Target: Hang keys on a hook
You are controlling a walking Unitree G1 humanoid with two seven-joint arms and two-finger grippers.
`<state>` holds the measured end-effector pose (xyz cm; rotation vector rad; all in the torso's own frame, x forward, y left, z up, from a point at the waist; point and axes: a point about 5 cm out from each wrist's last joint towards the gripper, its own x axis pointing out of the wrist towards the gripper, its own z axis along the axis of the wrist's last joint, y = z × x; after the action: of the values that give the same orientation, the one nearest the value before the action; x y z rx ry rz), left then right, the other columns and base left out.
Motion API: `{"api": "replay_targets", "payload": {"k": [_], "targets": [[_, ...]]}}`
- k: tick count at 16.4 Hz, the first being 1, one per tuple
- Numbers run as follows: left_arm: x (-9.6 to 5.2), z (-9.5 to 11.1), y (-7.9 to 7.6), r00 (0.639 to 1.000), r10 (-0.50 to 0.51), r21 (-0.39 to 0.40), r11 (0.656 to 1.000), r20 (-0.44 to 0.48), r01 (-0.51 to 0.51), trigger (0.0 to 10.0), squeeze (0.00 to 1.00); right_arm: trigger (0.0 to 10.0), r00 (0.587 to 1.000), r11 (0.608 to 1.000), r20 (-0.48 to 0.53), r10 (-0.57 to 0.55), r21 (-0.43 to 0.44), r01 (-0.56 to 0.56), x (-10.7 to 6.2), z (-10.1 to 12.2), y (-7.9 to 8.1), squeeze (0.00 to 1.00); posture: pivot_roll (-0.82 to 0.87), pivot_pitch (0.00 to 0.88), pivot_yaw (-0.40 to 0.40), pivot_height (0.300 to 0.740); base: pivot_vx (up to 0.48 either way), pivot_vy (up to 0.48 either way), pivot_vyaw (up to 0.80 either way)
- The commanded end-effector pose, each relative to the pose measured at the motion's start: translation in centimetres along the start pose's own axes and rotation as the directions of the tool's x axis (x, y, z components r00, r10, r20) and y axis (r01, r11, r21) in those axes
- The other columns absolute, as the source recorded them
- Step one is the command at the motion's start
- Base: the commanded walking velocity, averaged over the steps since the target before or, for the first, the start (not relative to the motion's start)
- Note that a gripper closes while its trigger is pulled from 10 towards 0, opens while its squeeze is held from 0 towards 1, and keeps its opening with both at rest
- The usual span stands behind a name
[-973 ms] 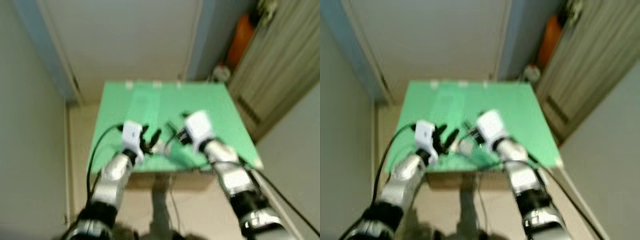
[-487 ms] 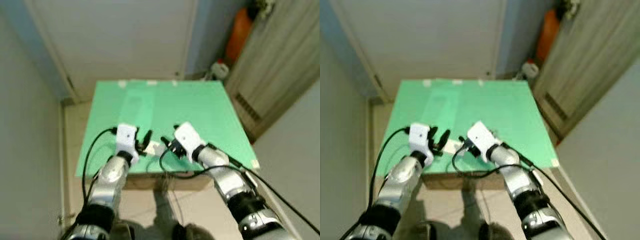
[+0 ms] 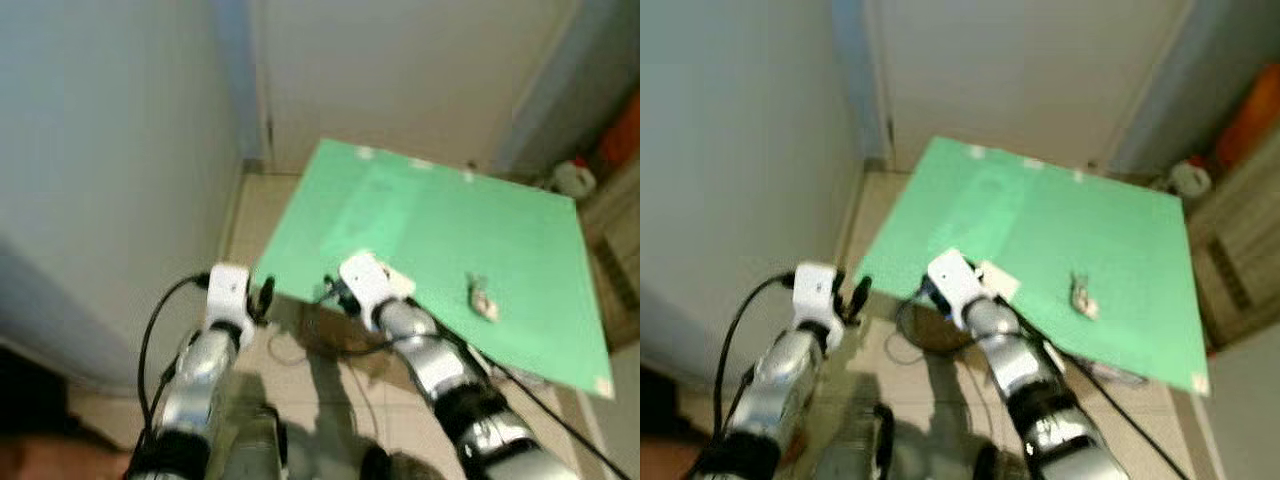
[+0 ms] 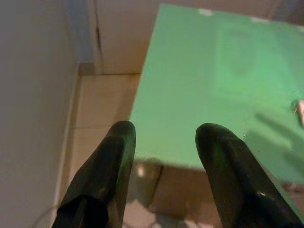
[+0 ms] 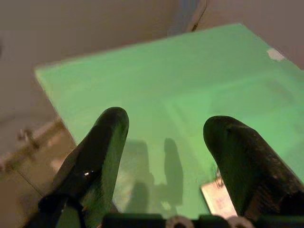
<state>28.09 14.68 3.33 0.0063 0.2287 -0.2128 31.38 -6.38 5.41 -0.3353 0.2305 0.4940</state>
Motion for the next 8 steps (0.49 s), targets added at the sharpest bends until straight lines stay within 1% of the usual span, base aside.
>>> {"api": "replay_targets", "payload": {"k": [1,2,4,5,6,8], "targets": [[0.1,0.4,-0.8,0.999,-0.040,0.017,0.999,0.007,0.039,10.0,0.00,10.0,0.999,0.995,-0.027,-0.031,0.093,0.034,-0.4,-1.0,-0.5,0.00,0.12,0.161,-0.026,0.740,0.000,0.000,0.00],[0.1,0.4,-1.0,0.999,-0.048,0.020,0.999,0.008,0.048,10.0,0.00,10.0,0.999,0.990,-0.019,-0.040,0.132,0.042,-0.6,-1.1,-0.8,0.00,0.12,0.160,-0.026,0.740,0.000,0.000,0.00],[0.1,0.4,-1.1,0.998,-0.059,0.014,0.998,0.005,0.059,10.0,0.00,10.0,0.996,0.956,-0.010,-0.090,0.279,0.089,-0.9,-1.5,-1.2,0.00,0.12,0.160,-0.021,0.740,0.266,0.000,0.00],[0.1,0.4,-1.0,0.998,-0.061,0.014,0.998,0.006,0.060,10.0,0.00,10.0,0.994,0.953,-0.013,-0.105,0.284,0.104,-1.0,-1.5,-1.3,0.00,0.12,0.158,-0.021,0.740,0.289,0.000,0.00],[0.2,0.6,-1.2,0.997,-0.073,0.013,0.997,0.011,0.072,10.0,0.00,10.0,0.989,0.937,-0.027,-0.144,0.319,0.145,-1.3,-2.0,-2.0,0.00,0.12,0.153,-0.018,0.740,0.304,0.000,0.00],[0.4,0.9,-1.5,0.996,-0.087,0.017,0.996,0.015,0.087,10.0,0.00,10.0,0.985,0.922,-0.023,-0.172,0.347,0.169,-1.7,-2.2,-2.7,0.00,0.11,0.148,-0.015,0.740,0.317,0.000,0.00]]}}
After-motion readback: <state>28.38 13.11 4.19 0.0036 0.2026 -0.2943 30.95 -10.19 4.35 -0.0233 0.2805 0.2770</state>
